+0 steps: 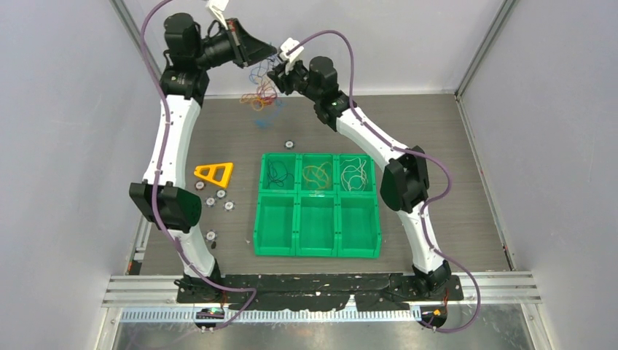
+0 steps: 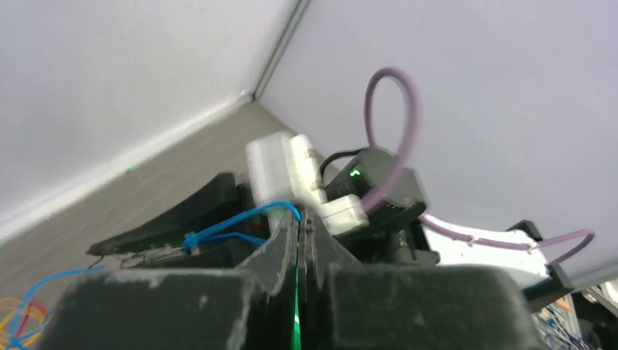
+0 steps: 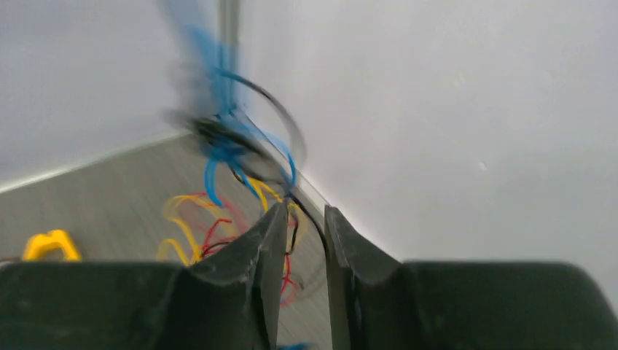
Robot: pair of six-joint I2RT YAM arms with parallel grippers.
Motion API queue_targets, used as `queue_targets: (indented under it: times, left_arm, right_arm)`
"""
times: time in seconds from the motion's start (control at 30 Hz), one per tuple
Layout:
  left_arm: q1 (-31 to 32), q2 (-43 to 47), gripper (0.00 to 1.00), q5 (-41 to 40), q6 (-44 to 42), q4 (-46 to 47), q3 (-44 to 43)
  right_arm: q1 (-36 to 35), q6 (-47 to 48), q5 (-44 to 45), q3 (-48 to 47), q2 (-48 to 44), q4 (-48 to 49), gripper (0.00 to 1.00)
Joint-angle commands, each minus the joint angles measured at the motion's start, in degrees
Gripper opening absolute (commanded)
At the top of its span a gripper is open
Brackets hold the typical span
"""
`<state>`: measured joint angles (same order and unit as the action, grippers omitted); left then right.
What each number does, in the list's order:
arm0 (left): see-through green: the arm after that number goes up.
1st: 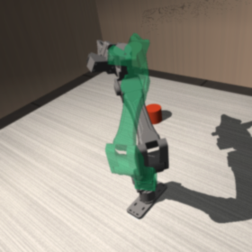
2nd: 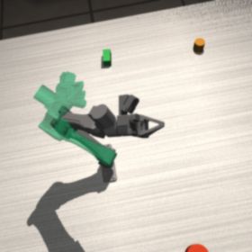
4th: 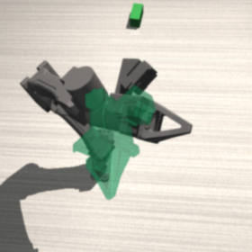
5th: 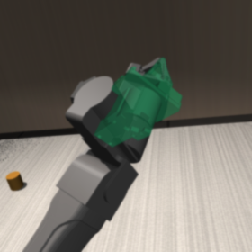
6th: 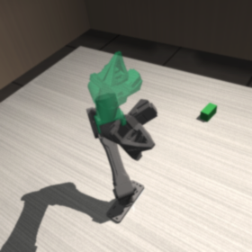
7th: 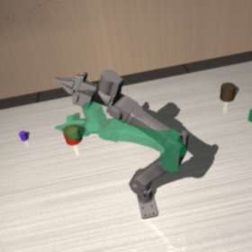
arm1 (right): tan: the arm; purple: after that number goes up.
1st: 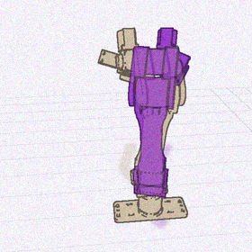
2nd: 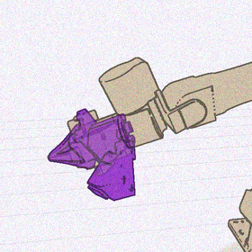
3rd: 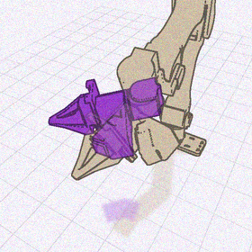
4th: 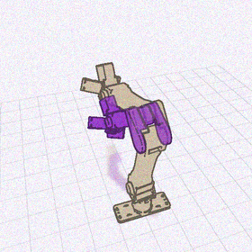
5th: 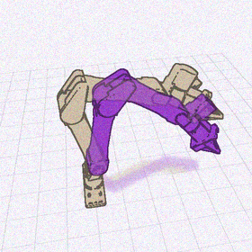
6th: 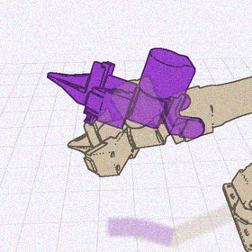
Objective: Untangle the cables
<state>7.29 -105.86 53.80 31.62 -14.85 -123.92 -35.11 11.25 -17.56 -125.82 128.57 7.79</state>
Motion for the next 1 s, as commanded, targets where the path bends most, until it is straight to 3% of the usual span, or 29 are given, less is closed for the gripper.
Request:
queue_targets:
  times: [0.0, 0.2, 0.37, 0.67, 0.97]
  left_arm:
    - [-0.4, 7.7, 0.0, 4.9, 7.2, 11.8, 0.8]
    - [-5.2, 10.0, 0.0, 0.8, 17.9, 22.3, -2.5]
    - [-5.7, 12.6, 0.0, -1.1, 15.7, 22.1, -4.1]
    - [-11.6, 13.6, 0.0, -7.4, 16.1, 22.8, -4.5]
    - [-18.3, 11.2, 0.0, -15.4, 11.0, 16.3, 2.3]
  right_arm:
    - [0.6, 4.9, 8.8, -1.6, 3.1, 2.7, 0.26]
    - [3.1, 10.2, 11.3, 0.9, 4.5, 0.9, 0.21]
    - [7.7, 16.4, 14.0, 4.1, 4.5, -2.2, 0.12]
    - [16.5, 25.0, 16.3, 16.2, -0.2, -4.2, 0.07]
    - [23.8, 25.4, 16.5, 14.8, -2.5, -12.2, 0.05]
